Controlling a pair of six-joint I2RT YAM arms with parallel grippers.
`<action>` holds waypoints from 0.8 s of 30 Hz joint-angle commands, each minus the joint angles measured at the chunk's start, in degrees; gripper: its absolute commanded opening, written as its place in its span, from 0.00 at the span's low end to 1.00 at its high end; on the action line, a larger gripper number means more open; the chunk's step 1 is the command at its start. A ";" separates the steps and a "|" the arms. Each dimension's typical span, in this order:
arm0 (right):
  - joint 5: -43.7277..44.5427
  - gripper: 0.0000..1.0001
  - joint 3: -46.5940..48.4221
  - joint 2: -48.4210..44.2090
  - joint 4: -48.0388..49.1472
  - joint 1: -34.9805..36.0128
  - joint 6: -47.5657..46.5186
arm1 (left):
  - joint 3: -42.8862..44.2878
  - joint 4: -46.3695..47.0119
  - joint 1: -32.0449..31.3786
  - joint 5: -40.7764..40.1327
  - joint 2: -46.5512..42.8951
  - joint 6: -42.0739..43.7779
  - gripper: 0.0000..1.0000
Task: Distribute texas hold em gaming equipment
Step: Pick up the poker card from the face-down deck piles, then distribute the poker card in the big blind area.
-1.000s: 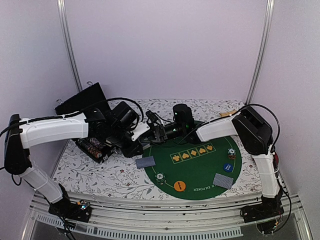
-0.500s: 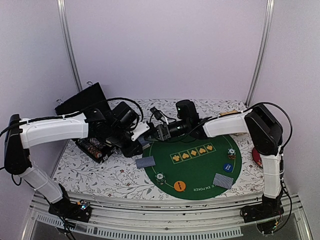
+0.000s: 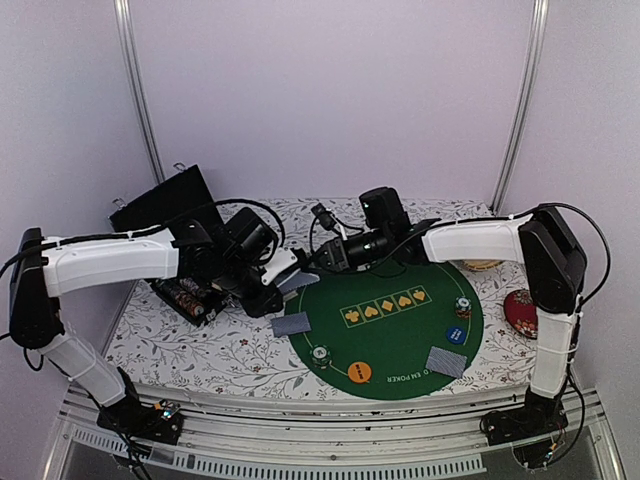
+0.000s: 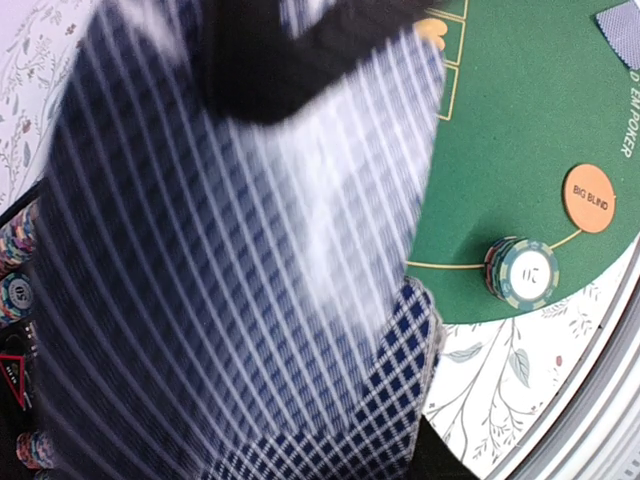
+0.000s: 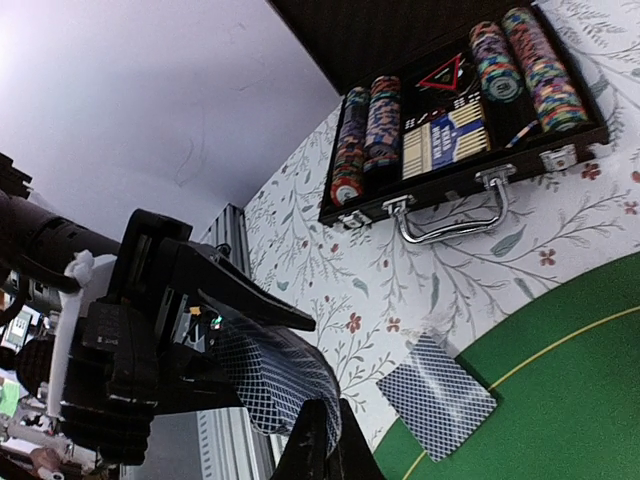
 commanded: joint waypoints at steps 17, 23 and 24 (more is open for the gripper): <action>1.16 0.02 -6.29 1.40 8.36 -2.83 16.70 | -0.86 0.58 2.15 -1.61 -2.45 -3.66 0.41; -0.09 0.02 -0.78 10.49 9.83 1.37 21.91 | -2.16 0.31 3.02 -2.38 -4.25 -4.05 0.42; -0.09 0.02 -0.37 11.63 9.98 1.65 22.52 | -2.52 0.31 3.11 -2.29 -4.40 -4.07 0.42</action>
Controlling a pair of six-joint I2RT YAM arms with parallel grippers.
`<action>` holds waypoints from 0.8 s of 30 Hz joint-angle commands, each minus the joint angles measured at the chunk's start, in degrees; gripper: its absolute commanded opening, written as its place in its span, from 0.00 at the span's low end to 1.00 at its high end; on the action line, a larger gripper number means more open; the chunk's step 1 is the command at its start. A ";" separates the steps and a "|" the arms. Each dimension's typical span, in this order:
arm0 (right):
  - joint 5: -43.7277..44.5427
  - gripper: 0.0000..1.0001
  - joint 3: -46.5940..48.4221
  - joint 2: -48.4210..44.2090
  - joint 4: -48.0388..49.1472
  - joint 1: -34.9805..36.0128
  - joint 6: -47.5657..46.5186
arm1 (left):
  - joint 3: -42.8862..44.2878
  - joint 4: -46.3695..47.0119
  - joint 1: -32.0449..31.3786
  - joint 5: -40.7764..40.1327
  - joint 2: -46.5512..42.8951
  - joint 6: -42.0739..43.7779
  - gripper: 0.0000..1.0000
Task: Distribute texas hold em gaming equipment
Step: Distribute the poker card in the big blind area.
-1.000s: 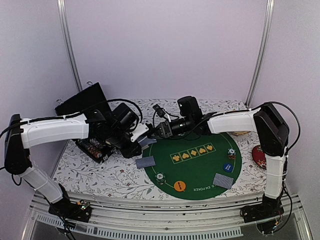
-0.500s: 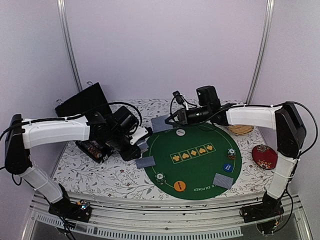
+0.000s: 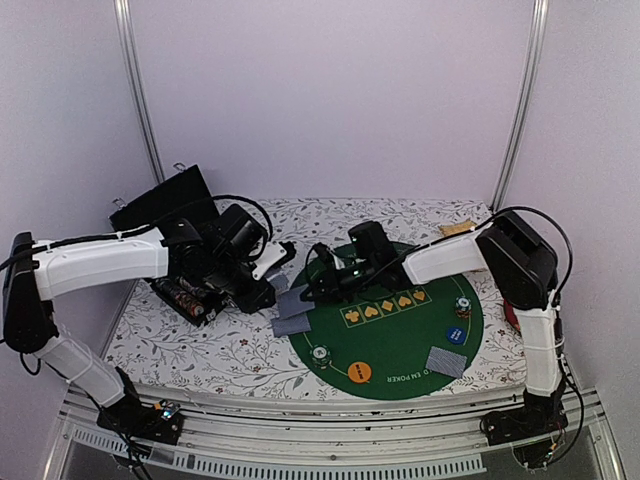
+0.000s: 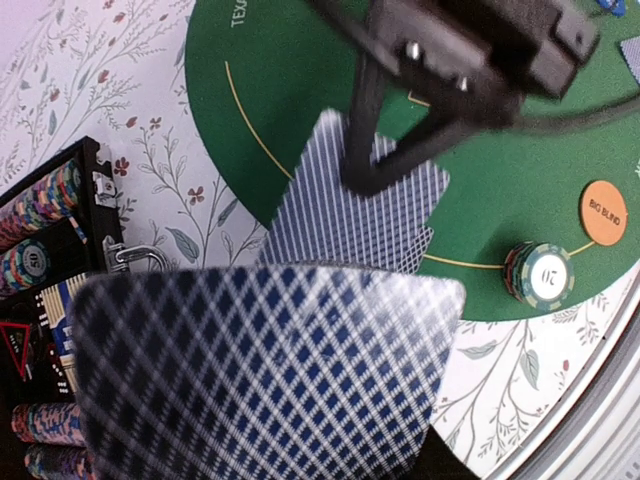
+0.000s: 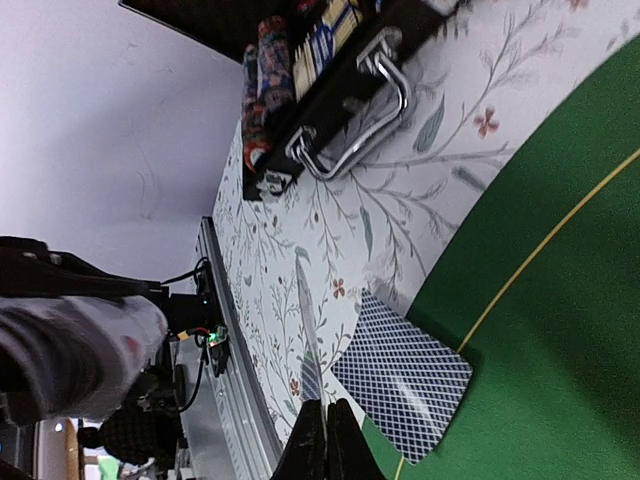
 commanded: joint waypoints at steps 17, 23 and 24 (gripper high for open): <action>-1.45 0.28 4.56 10.65 7.82 4.29 15.86 | -2.04 0.64 1.53 0.09 -3.07 -0.66 0.42; -0.05 0.50 2.18 6.34 4.87 4.07 13.47 | -1.45 0.44 1.57 0.11 -3.14 -0.43 0.42; 0.36 0.53 1.81 5.20 4.25 3.93 12.77 | -1.45 0.44 1.62 -0.02 -3.19 -0.33 0.42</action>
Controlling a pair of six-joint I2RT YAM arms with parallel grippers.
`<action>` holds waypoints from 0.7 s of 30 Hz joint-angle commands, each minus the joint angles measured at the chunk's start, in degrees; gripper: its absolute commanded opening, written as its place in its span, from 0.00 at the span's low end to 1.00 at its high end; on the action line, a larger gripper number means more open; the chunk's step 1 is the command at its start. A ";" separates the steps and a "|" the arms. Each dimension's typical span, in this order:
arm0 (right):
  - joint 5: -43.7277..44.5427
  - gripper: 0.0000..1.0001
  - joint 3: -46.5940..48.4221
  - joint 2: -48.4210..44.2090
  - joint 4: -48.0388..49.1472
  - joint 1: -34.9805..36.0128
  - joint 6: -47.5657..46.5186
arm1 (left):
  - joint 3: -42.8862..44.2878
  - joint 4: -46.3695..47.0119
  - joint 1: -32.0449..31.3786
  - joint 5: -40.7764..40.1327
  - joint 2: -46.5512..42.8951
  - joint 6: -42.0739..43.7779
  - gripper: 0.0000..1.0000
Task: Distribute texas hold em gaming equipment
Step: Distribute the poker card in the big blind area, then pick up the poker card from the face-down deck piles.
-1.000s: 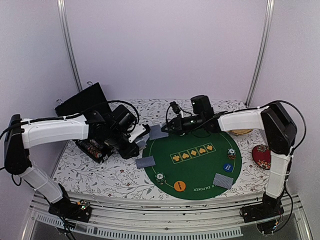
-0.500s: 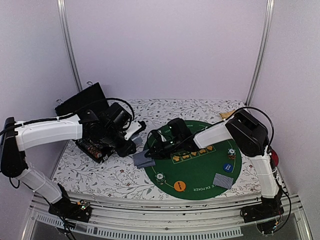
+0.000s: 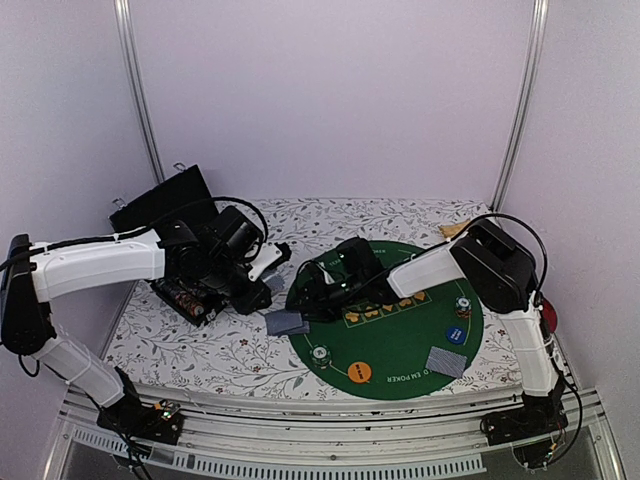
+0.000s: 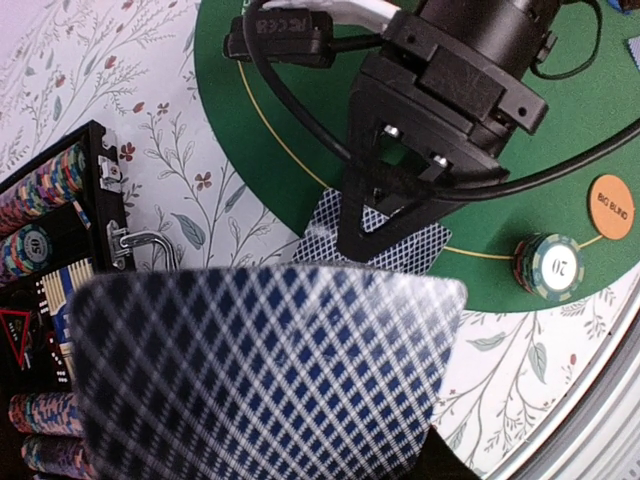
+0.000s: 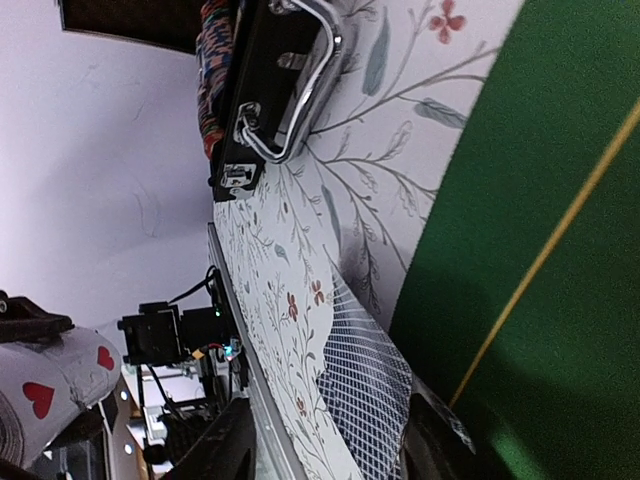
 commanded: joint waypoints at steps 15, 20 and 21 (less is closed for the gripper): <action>-3.70 0.93 -2.66 -17.84 -9.85 -4.91 -25.57 | 1.84 0.16 0.41 2.83 -1.88 2.81 0.42; -13.33 0.93 1.85 -12.49 -3.62 -5.70 -23.12 | 2.52 0.08 0.25 4.13 -1.87 3.17 0.42; -14.55 0.93 2.99 -11.85 -2.61 -5.28 -23.06 | 2.52 -0.04 0.13 4.17 -1.81 3.11 0.42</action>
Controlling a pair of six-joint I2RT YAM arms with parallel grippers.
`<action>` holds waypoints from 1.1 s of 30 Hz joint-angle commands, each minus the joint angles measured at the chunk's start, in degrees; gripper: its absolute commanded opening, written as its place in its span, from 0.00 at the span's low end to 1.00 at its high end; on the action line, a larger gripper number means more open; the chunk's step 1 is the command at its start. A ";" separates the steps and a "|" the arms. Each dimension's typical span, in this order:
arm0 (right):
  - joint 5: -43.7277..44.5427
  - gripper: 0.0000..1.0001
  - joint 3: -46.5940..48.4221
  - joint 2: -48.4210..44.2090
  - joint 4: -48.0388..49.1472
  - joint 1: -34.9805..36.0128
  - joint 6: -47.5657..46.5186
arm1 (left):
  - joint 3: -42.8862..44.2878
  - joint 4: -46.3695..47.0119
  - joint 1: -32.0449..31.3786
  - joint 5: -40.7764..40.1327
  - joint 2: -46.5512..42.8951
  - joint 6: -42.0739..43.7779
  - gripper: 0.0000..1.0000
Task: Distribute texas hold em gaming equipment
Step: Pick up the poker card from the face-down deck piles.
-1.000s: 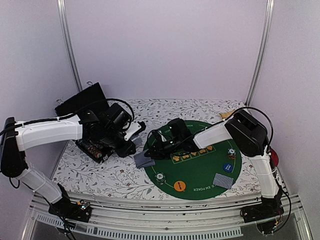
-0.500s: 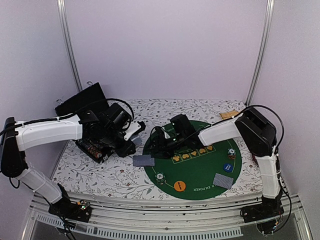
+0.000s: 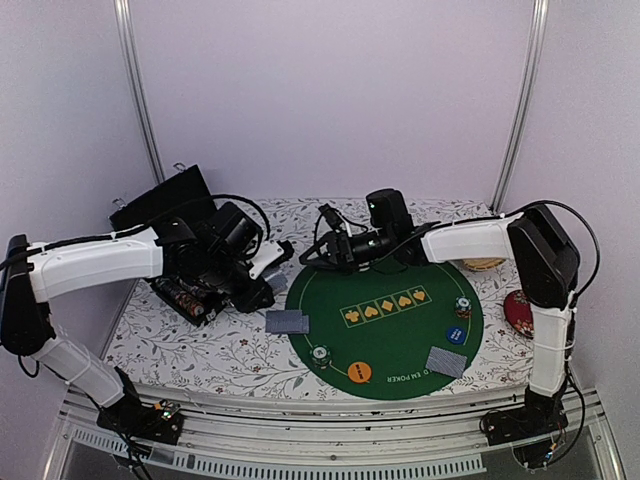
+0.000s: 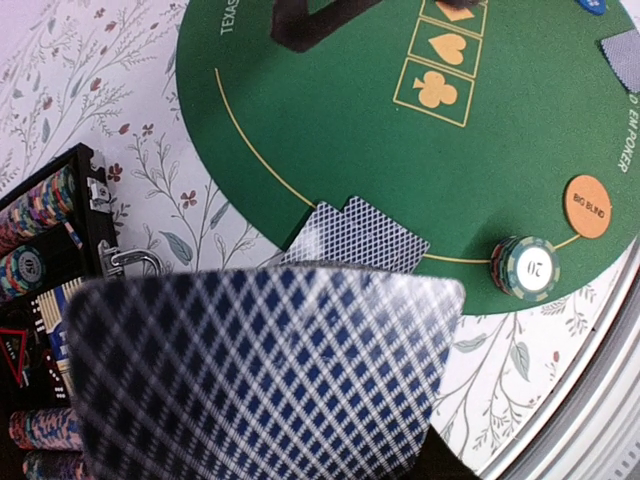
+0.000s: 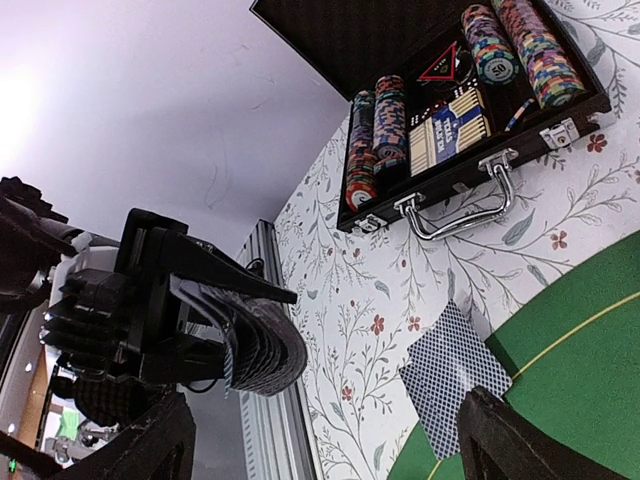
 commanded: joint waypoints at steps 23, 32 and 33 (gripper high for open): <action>-6.25 0.91 8.23 13.95 24.73 5.13 12.99 | 1.74 0.68 0.02 4.37 -0.66 0.13 0.42; -2.34 0.78 9.60 15.25 18.15 5.30 10.80 | 2.08 0.75 0.06 3.69 -0.14 0.60 0.41; -1.97 0.75 9.45 15.24 16.63 5.29 9.73 | 2.08 0.75 0.04 3.64 -0.18 0.55 0.41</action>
